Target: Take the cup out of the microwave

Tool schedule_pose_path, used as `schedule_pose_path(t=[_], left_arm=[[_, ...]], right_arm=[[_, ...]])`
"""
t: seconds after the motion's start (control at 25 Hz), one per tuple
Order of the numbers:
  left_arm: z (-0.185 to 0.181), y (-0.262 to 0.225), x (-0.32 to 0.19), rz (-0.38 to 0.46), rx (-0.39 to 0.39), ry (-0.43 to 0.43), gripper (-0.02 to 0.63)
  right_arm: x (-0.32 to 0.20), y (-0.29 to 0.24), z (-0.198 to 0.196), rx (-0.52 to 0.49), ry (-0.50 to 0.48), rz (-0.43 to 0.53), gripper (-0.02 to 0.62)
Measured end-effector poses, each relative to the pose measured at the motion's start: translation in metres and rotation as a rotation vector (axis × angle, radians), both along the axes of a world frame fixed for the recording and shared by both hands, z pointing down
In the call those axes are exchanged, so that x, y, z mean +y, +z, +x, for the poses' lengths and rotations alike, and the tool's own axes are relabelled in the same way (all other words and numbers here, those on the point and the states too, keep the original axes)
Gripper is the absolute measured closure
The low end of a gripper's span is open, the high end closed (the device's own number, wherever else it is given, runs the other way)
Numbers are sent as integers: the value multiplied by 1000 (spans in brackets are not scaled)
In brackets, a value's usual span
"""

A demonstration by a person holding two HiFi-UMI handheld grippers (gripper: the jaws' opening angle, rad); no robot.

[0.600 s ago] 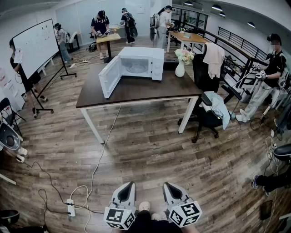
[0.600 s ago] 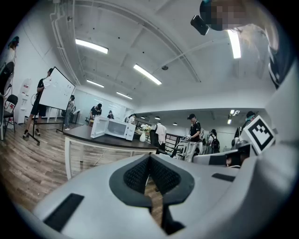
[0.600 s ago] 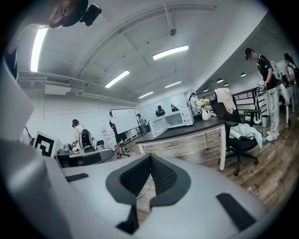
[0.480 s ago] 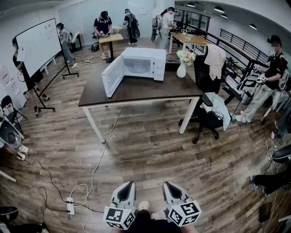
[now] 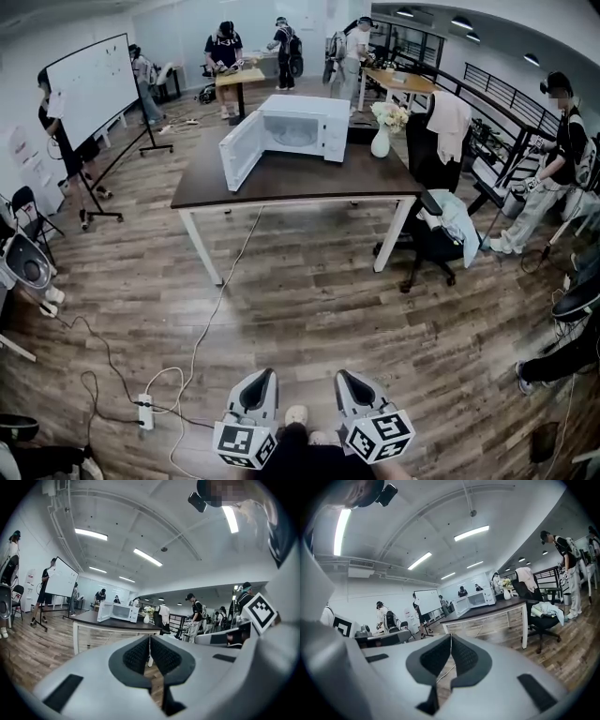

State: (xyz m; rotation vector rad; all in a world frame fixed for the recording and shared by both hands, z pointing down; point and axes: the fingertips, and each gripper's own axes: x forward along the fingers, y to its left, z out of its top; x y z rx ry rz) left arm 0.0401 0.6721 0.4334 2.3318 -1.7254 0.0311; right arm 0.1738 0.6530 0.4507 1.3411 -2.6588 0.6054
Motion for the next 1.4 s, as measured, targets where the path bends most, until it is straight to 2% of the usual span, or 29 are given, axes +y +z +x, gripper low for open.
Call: schedule_pose_path(t=[0.24,0.48,0.68,1.08,1.4], left_arm=[[14,9,2,-15,-14,11,600],[16,19,-25,-1,-6,15,600],[5,21,-65,0,-16,43,600],[-27,11,-174,8,-20,78,600],[-55,1,-244,20,-17,125,600]], right_arm=[[4,16,13,-5,3,-32,600],[-22,21,12,-7,0,-18,600],[-58,23,-3,-20,3,-20,600],[-164,17,-43,-22,14,-34,600],[-231,10,-72,-22,53,-34,600]])
